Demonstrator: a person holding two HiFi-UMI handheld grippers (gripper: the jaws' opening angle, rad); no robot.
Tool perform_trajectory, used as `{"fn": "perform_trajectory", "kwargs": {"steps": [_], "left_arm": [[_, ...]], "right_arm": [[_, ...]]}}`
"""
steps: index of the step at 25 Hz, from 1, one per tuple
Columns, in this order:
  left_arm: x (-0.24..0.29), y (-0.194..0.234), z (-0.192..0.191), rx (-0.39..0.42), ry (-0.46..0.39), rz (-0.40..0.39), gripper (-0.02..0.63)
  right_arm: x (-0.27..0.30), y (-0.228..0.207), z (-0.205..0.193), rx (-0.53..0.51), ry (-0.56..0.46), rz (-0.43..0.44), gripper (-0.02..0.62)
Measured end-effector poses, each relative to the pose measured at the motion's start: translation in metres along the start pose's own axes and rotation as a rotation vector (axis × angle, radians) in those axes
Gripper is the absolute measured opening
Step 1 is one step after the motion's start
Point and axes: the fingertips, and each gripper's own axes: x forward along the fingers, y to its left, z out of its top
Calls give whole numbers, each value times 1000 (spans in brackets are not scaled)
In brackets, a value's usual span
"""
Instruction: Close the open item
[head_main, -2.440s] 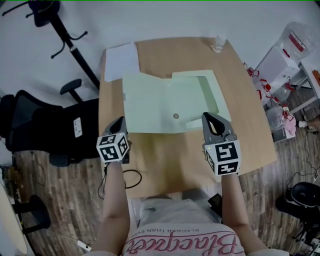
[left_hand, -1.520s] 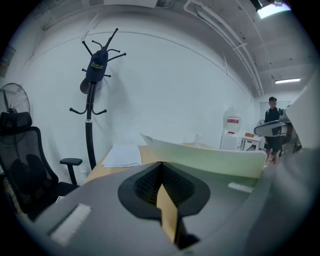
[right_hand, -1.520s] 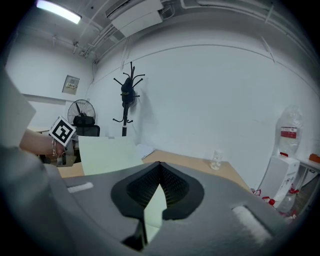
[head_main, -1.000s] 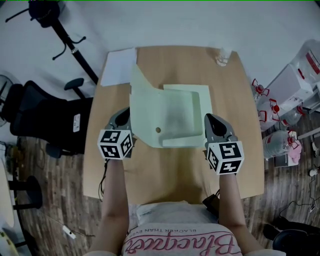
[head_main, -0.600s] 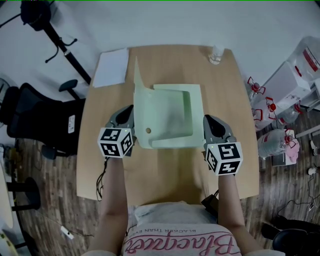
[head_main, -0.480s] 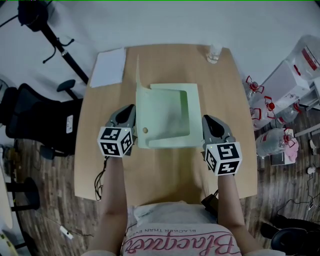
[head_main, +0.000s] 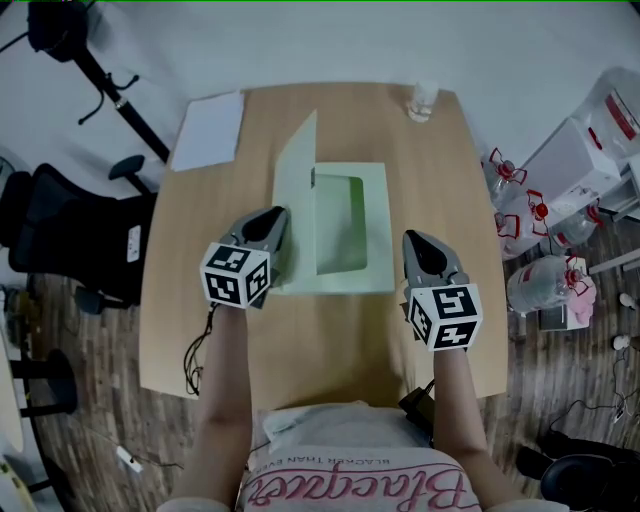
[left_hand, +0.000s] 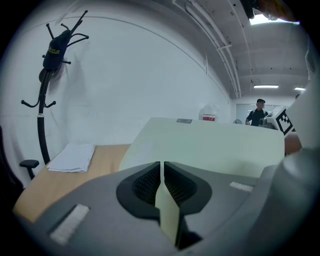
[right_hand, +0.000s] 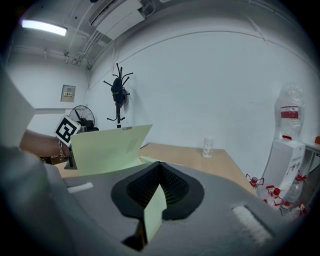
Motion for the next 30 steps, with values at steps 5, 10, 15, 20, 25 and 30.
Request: {"fn": "perform_trajectory", "kwargs": {"steps": [5,10,15,20,25,30], "left_arm": [[14,-16,-8,32,50,-25,91],[29,-31,-22,37,116,-46,180],[43,-42,-35,51,177,-44,227],[56,-46,-47,48,238,-21,276],[66,-53,-56,44,265,-38,261],[74,-63,-65,76,296,-53,253]], "right_arm": [[-1,-6,-5,15,3,-2,3],[-2,-11,-12,29,11,-5,3],[-2,-15,-17,49,19,-12,3],[0,-14,-19,53,23,-8,3],[1,-10,-23,48,38,-8,3],[-1,-12,-29,49,51,-16,3]]}}
